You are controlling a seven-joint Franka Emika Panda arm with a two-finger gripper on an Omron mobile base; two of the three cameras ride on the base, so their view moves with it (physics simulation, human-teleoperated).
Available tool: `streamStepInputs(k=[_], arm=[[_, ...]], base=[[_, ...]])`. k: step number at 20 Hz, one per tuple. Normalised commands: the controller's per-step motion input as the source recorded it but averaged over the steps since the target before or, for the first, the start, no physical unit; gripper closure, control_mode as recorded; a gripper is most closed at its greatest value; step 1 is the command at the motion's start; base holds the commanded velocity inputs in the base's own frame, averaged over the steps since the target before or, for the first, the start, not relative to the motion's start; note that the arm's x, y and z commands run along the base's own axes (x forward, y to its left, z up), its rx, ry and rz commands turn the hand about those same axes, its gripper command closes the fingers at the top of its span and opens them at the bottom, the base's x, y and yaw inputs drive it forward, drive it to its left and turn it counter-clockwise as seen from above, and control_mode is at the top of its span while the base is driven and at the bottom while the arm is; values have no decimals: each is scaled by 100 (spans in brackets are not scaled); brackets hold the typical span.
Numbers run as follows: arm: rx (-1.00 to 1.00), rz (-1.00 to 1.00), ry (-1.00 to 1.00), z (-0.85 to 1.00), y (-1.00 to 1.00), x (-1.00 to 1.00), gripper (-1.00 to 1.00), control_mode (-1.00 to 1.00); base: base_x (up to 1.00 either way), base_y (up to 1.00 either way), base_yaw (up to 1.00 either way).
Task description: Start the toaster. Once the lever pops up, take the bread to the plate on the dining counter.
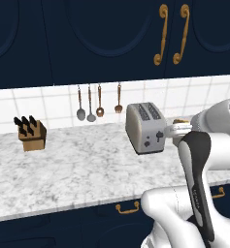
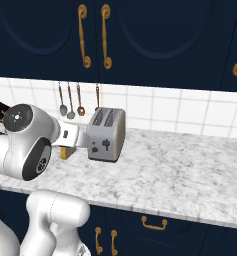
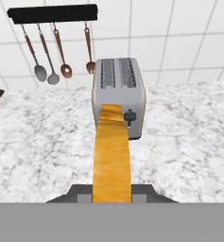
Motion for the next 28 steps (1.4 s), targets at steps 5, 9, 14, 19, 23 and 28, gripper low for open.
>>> streamStepInputs(k=[5,9,14,19,23,28], arm=[[0,0,0,0,0,0,100,-100],[0,0,-1,0,0,-1,100,100],[0,0,0,0,0,0,100,100],[0,0,0,0,0,0,100,100],[0,0,0,0,0,0,100,100],[0,0,0,0,0,0,100,100]], base=[[0,0,0],[-15,0,-9],[-65,0,-54],[-30,-3,-85],[0,0,-99],[0,-9,-97]])
